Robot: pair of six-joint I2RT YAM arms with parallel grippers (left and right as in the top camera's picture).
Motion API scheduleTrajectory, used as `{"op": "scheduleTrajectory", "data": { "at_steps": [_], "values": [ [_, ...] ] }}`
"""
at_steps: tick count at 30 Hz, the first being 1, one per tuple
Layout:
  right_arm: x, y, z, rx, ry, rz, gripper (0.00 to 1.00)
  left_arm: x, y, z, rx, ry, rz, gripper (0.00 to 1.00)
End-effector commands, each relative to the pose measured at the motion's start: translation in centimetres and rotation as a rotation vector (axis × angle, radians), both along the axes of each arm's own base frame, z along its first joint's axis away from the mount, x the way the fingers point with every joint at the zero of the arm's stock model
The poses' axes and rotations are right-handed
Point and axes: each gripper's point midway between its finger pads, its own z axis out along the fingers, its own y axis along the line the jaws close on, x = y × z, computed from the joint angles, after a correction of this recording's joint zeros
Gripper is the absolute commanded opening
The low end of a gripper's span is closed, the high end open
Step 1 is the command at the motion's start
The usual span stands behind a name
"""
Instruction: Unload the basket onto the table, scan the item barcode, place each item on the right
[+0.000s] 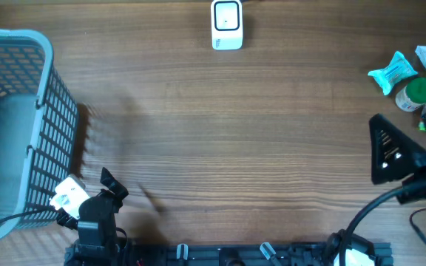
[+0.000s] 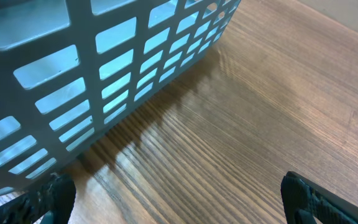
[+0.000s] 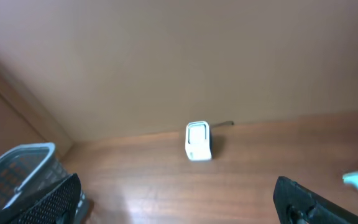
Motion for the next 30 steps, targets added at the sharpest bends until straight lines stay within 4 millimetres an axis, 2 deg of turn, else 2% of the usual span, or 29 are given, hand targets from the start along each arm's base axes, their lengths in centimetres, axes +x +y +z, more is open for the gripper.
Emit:
{"op": "scheduleTrajectory", "data": {
  "at_steps": [1, 3, 6, 10, 11, 13, 17, 21, 22, 23, 25, 28, 30],
  "values": [
    [0.3, -3.5, -1.3, -0.034, 0.060, -0.207, 1.00, 0.0, 0.1, 0.0, -0.003, -0.003, 0.006, 1.00],
    [-0.4, -3.3, -3.6, 0.048, 0.168, -0.223, 1.00, 0.0, 0.1, 0.0, -0.002, -0.003, 0.006, 1.00],
    [-0.5, -3.6, -3.2, 0.060, 0.151, -0.246, 1.00, 0.0, 0.1, 0.0, -0.002, -0.003, 0.006, 1.00],
    [-1.0, -1.6, -0.9, -0.025, -0.074, -0.129, 1.00, 0.0, 0.1, 0.0, -0.003, -0.003, 0.006, 1.00],
    [-1.2, -1.3, -0.8, -0.036, -0.133, -0.111, 1.00, 0.0, 0.1, 0.0, -0.002, -0.003, 0.006, 1.00],
    [-1.5, -0.5, -2.0, -0.055, -0.272, -0.063, 1.00, 0.0, 0.1, 0.0, -0.002, -0.003, 0.006, 1.00],
    [-0.3, 0.9, -7.2, -0.042, -0.547, 0.023, 1.00, 0.0, 0.1, 0.0, -0.003, -0.003, 0.006, 1.00],
    [1.9, 0.9, -11.9, -0.043, -0.652, 0.021, 1.00, 0.0, 0.1, 0.0, -0.002, -0.003, 0.006, 1.00],
    [2.4, 0.6, -12.9, -0.040, -0.646, 0.007, 1.00, 0.0, 0.1, 0.0, -0.002, -0.003, 0.006, 1.00],
    [3.2, -0.1, -15.0, -0.018, -0.616, -0.037, 1.00, 0.0, 0.1, 0.0, -0.003, -0.003, 0.006, 1.00],
    [4.0, -1.7, -17.5, 0.029, -0.581, -0.129, 1.00, 0.0, 0.1, 0.0, -0.002, -0.003, 0.006, 1.00],
    [5.0, -2.0, -20.0, 0.024, -0.529, -0.146, 1.00, 0.0, 0.1, 0.0, -0.002, -0.003, 0.006, 1.00],
    [5.9, -2.5, -22.5, 0.030, -0.459, -0.185, 1.00, 0.0, 0.1, 0.0, -0.003, -0.003, 0.006, 1.00]
  ]
}}
